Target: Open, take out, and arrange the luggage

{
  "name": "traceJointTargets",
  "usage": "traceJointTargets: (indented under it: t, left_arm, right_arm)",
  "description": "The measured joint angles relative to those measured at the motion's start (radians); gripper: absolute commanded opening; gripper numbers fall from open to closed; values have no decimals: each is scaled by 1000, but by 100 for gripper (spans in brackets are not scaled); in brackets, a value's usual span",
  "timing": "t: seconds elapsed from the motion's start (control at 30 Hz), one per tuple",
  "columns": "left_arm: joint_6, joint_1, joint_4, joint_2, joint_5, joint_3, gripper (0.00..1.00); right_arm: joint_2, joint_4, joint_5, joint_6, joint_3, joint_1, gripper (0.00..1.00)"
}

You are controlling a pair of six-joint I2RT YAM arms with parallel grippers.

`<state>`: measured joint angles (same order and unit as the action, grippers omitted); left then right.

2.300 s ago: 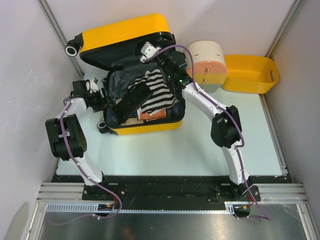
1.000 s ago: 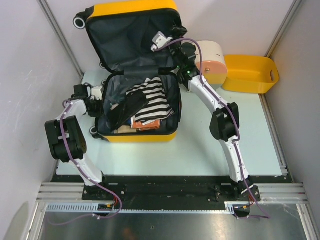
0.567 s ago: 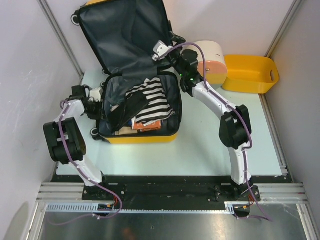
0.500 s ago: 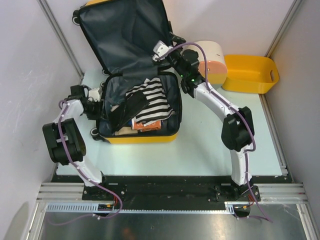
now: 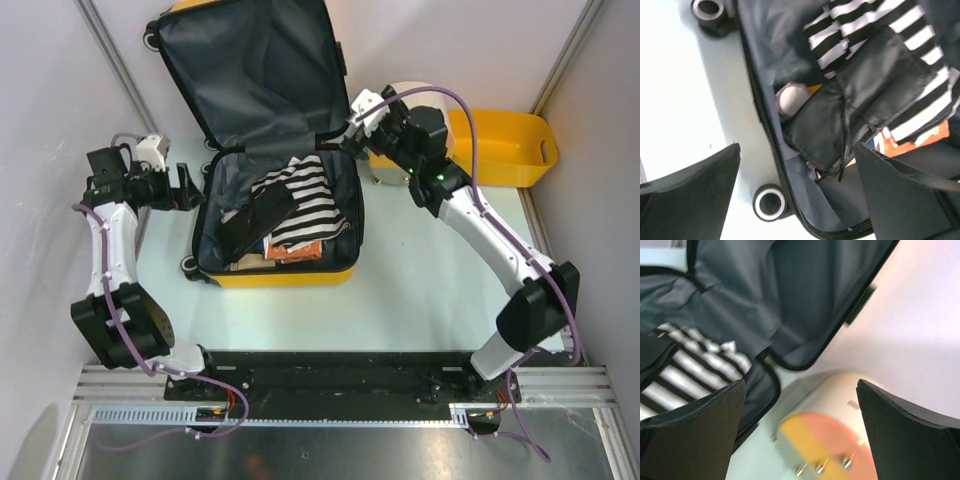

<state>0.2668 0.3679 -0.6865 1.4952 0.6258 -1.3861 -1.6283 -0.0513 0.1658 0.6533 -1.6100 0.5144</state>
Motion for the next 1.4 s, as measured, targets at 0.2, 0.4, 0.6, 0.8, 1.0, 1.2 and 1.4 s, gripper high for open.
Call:
traceJointTargets:
  t: [0.2,0.4,0.6,0.8,1.0,1.2,1.4]
  left_arm:
    - [137,-84,6,-73,88,10,100]
    - [285,-283,-2,-58,60,51,98]
    - [372,-414,-4,80,-22,46,98]
    - [426,-483,-3,195,-117,41,98]
    - [389,-558,111,200,-253,70,75]
    - [271,-565,192,208,-371,75,40]
    - [120,-482,242,248,-397,-16,13]
  right_arm:
    - [90,200,47,-150,98,-56,95]
    - [157,348,79,-251,172,-137,93]
    - [234,435,96,-292,238,-143,93]
    - [261,467,98,-301,256,-146,93]
    - [262,476,97,-303,270,-153,93]
    - [262,477,97,-302,271,-157,93]
    - [262,476,97,-302,271,-159,93]
